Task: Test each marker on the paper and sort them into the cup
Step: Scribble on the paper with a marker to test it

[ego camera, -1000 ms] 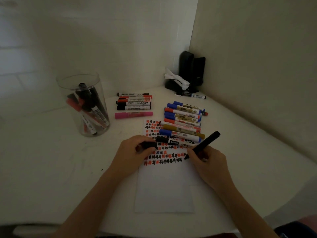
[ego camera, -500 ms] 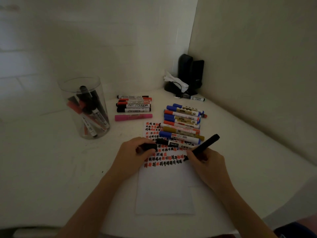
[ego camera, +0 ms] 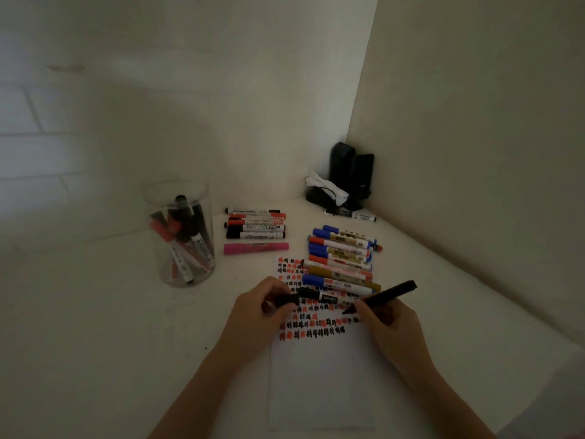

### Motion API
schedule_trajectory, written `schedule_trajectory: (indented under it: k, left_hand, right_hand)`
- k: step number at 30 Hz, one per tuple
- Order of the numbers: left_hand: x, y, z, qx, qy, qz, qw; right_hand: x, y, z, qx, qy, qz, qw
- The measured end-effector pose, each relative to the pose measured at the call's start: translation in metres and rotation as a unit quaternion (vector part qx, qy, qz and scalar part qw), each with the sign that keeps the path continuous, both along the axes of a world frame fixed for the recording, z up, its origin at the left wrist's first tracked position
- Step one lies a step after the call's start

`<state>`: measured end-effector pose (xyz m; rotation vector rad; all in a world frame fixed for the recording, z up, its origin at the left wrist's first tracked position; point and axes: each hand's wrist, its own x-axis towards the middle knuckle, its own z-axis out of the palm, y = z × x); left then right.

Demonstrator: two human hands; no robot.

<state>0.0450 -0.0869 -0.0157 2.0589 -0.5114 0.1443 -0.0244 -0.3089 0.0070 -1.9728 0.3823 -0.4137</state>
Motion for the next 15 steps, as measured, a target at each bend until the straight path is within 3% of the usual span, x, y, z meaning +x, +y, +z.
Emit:
schedule_trajectory:
  k: [4,15]
  left_hand:
    - [0.0,0.001,0.001,-0.011,0.003,-0.008,1.0]
    - [0.003,0.006,-0.001,-0.094,0.024,-0.009,0.995]
  right_hand:
    - [0.007,0.026,0.01,0.094,-0.033,0.02,0.995]
    - [0.024,0.073,0.013,0.26,0.018,0.045,0.964]
